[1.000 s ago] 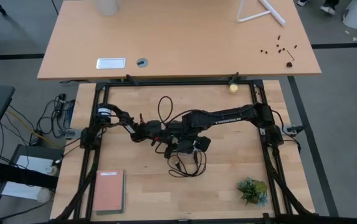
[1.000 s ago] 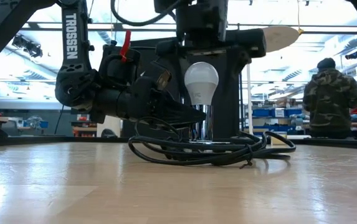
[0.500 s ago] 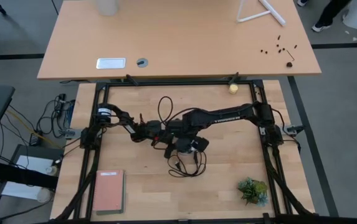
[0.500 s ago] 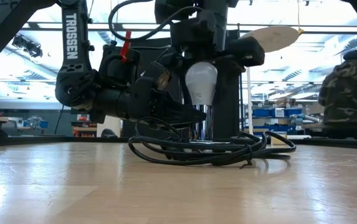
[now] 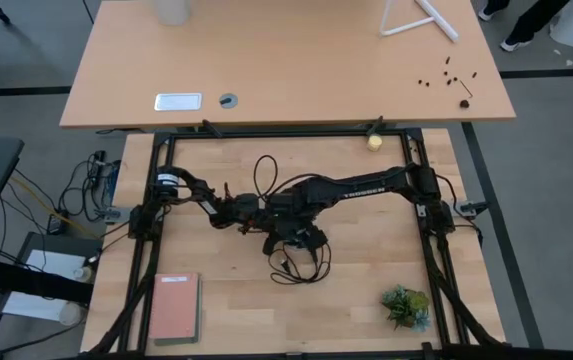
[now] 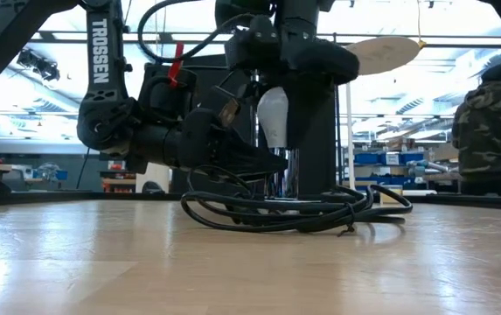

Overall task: Screw lightbulb
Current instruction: Insert the white lightbulb into the silver lamp

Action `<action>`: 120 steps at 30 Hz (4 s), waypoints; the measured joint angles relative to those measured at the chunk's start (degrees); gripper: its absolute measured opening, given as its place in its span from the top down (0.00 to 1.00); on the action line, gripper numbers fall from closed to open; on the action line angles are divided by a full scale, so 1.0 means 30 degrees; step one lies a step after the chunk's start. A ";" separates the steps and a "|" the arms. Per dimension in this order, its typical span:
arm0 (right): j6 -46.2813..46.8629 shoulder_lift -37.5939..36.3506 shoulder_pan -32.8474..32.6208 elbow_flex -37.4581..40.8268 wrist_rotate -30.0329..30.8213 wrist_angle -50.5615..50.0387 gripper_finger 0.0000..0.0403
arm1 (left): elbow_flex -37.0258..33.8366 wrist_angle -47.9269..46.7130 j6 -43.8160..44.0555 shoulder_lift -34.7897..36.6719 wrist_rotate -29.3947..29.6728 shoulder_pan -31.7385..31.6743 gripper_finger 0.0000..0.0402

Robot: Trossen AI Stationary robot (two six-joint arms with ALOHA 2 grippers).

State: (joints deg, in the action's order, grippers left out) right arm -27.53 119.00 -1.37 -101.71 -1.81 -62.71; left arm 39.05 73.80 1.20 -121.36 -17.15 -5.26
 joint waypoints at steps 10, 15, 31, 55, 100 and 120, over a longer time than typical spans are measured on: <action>0.9166 0.0000 -0.0144 0.0000 0.0103 0.0061 0.38 | 0.0000 0.0000 0.0055 0.0000 0.0146 0.0007 0.53; 1.3647 0.0000 -0.0356 0.0000 0.0191 0.0042 0.34 | 0.0000 -0.0001 0.0137 0.0000 0.0169 0.0007 0.53; 2.7166 0.0007 -0.0393 -0.0007 0.0162 0.0007 0.34 | 0.0015 -0.0022 0.0188 0.0000 0.0284 0.0022 0.53; 1.5495 0.0029 0.0248 -0.0058 -0.2295 0.0184 0.13 | 0.0015 -0.0029 0.0195 0.0007 0.0430 0.0007 0.53; -0.7507 0.0058 -0.0863 -0.3067 0.1683 -0.2428 0.14 | 0.0029 -0.0138 0.0177 0.0022 0.0423 -0.0015 0.53; -0.7560 0.0984 -0.0255 -0.2922 0.1520 -0.2722 0.23 | 0.0015 -0.0146 0.0123 0.0022 0.0342 -0.0015 0.53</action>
State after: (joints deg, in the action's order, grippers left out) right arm -50.21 121.95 -2.13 -110.48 2.75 -70.87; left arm 39.09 73.36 1.57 -121.30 -16.12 -5.30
